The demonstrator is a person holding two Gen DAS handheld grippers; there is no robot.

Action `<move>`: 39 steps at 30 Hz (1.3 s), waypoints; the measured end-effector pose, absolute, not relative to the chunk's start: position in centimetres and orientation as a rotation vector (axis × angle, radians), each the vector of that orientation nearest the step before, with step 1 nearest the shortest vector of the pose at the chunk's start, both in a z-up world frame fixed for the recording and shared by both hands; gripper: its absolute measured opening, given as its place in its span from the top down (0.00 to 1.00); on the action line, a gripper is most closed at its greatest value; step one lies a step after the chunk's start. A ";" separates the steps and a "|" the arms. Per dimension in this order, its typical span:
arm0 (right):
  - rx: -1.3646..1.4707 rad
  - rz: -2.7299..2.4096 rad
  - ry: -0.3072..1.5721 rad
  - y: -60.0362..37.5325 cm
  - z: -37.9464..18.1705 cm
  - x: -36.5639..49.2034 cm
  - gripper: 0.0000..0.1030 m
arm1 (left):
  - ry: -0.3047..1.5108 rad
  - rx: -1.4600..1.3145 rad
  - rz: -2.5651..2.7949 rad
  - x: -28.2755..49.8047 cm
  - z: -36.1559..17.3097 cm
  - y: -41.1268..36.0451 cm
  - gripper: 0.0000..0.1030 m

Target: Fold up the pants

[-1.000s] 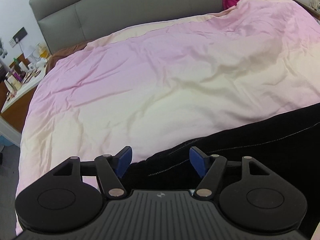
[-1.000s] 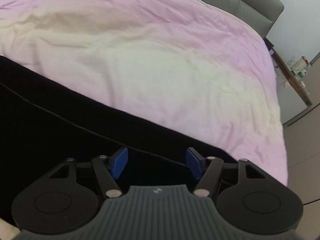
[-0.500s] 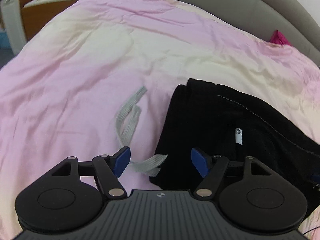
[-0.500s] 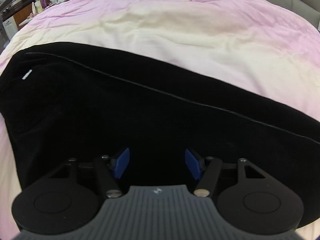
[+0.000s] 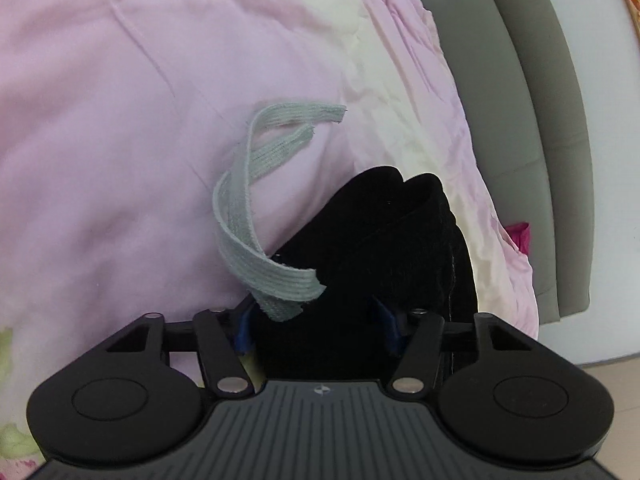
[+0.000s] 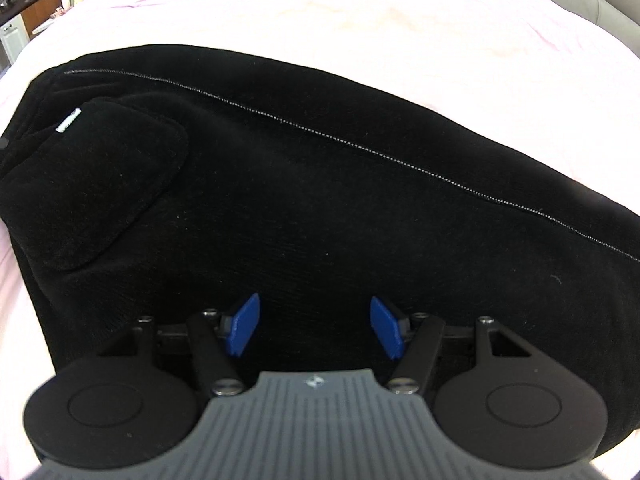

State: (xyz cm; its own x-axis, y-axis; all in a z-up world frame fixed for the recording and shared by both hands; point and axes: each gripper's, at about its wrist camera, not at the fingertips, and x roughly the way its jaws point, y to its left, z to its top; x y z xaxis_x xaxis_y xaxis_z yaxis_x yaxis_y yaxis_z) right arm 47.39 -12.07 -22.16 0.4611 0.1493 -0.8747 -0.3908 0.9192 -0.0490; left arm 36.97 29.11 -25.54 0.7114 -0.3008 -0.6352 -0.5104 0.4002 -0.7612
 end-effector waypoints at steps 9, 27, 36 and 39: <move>-0.273 0.369 1.058 -10.3 -21.0 47.6 0.45 | 0.840 -0.572 0.141 42.0 -14.3 26.5 0.78; -0.090 0.369 1.060 -11.7 -19.7 46.2 0.45 | 0.935 -0.136 0.237 40.7 -15.2 22.8 0.40; 0.006 0.330 0.948 -18.1 -16.8 37.0 0.47 | 0.850 0.093 -0.074 33.7 -11.6 9.2 0.40; 0.032 0.302 0.931 -19.8 -17.0 33.7 0.52 | 0.839 0.192 -0.195 31.5 -12.0 3.6 0.40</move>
State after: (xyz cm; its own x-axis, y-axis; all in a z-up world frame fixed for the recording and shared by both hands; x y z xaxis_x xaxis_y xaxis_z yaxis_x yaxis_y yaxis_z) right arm 33.75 -19.80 -16.95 0.5584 0.2701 -0.7844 -0.2425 0.9574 0.1570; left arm 31.49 3.55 -12.03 0.6527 -0.0954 -0.7516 0.2462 0.9649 0.0913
